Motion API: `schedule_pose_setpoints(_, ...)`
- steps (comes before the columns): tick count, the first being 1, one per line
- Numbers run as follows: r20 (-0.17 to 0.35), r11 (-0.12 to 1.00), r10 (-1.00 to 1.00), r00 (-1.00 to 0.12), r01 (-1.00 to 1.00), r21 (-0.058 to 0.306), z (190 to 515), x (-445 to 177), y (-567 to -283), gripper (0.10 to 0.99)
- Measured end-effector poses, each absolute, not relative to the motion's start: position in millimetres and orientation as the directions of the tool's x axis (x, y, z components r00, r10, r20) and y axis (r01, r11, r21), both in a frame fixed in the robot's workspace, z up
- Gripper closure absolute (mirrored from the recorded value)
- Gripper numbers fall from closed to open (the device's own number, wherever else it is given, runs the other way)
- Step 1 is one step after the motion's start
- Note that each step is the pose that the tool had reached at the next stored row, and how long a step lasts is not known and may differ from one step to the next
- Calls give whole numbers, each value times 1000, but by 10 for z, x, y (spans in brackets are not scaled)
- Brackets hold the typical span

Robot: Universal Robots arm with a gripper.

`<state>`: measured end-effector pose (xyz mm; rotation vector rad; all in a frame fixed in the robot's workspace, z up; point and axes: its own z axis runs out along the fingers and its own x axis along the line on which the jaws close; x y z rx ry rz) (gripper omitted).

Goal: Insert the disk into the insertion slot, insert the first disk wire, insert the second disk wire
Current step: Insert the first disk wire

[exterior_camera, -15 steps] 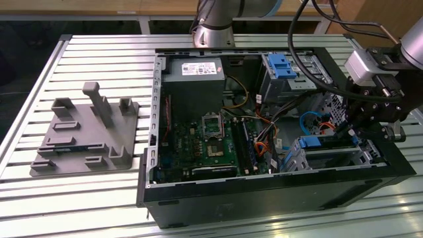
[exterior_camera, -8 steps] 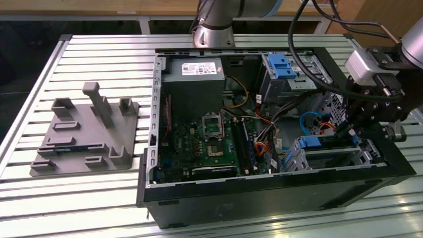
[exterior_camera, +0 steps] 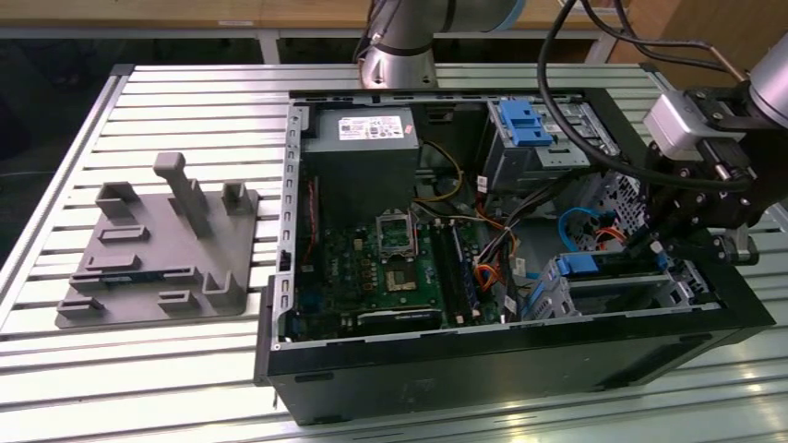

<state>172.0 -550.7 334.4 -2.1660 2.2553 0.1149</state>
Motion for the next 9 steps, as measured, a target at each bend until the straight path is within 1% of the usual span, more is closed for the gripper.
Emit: schedule_pose_setpoints(9, -60, 39, -997, -42, -998, 44, 3326, 1719, -5508, 925)
